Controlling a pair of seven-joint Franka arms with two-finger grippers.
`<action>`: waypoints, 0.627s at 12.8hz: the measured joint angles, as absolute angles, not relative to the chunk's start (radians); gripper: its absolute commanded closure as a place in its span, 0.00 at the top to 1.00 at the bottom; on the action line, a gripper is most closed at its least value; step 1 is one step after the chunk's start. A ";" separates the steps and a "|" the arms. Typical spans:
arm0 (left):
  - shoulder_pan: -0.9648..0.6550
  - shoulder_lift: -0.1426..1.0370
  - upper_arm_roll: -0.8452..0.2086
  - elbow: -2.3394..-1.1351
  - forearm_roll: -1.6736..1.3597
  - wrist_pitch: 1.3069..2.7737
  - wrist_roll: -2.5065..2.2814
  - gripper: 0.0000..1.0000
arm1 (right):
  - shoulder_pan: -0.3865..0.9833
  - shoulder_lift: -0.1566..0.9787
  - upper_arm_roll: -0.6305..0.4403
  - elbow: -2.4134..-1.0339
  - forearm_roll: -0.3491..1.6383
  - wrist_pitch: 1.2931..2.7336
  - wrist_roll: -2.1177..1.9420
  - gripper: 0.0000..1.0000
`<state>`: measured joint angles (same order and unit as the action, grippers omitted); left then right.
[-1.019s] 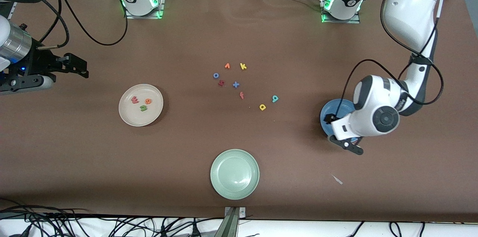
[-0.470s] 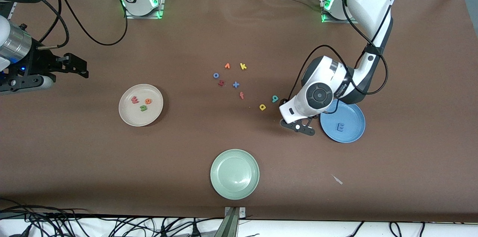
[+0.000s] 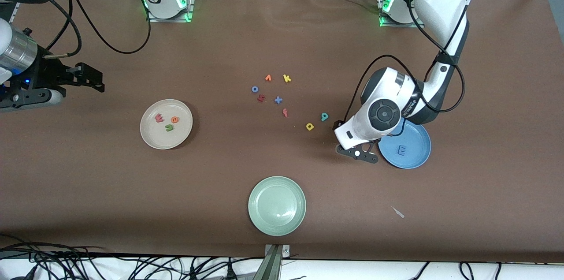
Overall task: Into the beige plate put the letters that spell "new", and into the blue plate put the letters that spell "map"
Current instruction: 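Move the left gripper over the yellow letter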
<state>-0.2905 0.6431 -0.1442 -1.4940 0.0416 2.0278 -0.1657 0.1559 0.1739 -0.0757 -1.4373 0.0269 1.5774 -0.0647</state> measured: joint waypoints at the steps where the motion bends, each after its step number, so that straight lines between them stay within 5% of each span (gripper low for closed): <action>1: -0.288 0.635 -0.144 -1.477 0.042 2.023 -0.166 1.00 | 0.156 0.174 -0.076 -1.437 0.027 1.577 -0.065 1.00; 8: -0.306 0.624 -0.157 -1.472 0.042 2.016 -0.177 1.00 | 0.156 0.174 -0.076 -1.437 0.027 1.577 -0.065 1.00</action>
<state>-0.3058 0.6245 -0.1567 -1.4725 0.0416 2.0163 -0.1765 0.1559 0.1739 -0.0757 -1.4373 0.0269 1.5773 -0.0647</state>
